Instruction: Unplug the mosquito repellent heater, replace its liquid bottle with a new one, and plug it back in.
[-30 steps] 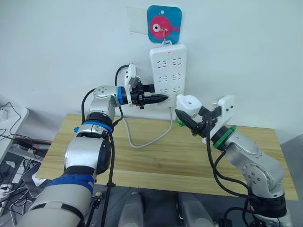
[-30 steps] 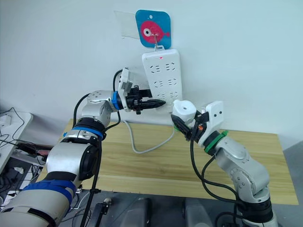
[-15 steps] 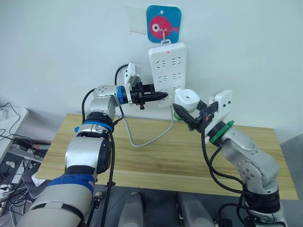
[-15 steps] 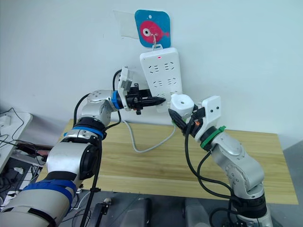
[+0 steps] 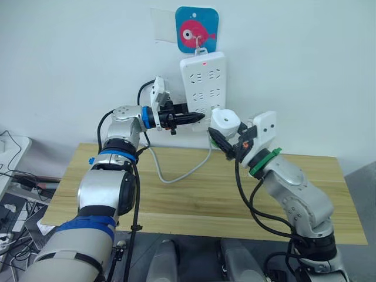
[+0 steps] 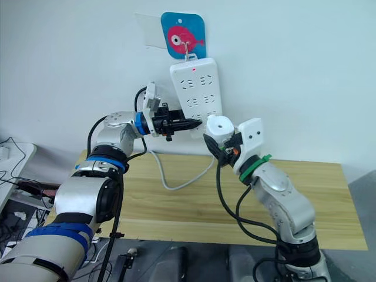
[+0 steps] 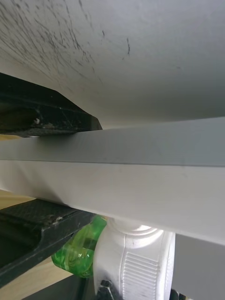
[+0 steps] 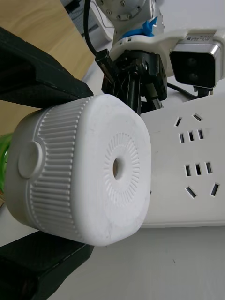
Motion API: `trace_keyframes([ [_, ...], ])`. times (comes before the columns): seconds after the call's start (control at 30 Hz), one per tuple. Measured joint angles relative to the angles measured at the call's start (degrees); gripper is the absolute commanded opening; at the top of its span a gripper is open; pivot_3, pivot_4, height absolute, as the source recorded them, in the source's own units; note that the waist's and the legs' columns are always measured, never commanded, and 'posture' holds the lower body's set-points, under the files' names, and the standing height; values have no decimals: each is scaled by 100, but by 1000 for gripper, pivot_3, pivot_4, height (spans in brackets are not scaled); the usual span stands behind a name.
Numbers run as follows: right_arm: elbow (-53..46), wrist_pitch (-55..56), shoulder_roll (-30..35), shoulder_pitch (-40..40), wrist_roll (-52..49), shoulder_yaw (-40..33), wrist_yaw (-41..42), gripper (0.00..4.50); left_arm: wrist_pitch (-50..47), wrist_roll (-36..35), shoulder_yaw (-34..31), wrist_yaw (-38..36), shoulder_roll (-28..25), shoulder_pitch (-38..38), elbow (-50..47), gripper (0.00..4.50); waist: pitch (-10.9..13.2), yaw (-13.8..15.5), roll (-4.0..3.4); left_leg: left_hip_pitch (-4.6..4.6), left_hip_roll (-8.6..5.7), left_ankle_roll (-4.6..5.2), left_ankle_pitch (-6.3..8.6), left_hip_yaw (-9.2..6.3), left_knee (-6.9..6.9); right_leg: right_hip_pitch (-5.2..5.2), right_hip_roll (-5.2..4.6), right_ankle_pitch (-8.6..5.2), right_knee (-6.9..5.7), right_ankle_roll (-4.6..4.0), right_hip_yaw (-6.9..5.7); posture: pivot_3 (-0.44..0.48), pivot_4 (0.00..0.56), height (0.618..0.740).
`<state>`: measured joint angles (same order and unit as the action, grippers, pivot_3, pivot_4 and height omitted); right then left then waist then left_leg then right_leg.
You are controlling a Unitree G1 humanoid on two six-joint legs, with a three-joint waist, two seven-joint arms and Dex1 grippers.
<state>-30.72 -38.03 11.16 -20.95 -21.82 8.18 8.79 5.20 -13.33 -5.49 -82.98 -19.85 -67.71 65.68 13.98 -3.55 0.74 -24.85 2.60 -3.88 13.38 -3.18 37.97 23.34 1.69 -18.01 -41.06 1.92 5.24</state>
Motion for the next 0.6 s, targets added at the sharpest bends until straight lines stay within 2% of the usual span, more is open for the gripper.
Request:
trace_keyframes([
  [0.27, 371, 173, -371, -106, 683, 408, -240, 3102, 31, 75, -76, 78, -93, 80, -48, 1333, 0, -89, 0, 6, 1, -5, -9, -3, 0, 1, 2, 1, -17, -1, -1, -10, 199, 740],
  [0.4, 587, -334, -533, -270, 731, 365, -425, 3102, 66, 75, -107, 78, -50, 111, -95, 1333, 0, -93, 0, 4, 2, -8, -11, -7, 0, 1, 2, 1, -16, -1, -4, -7, 202, 740],
  [0.6, 333, -1001, -674, -434, 716, 252, -548, 3102, 143, 66, -138, 79, -49, 133, -131, 1333, 0, -91, 0, 4, 2, -7, -11, -8, -3, 2, 2, 1, -12, -1, -5, -5, 206, 740],
])
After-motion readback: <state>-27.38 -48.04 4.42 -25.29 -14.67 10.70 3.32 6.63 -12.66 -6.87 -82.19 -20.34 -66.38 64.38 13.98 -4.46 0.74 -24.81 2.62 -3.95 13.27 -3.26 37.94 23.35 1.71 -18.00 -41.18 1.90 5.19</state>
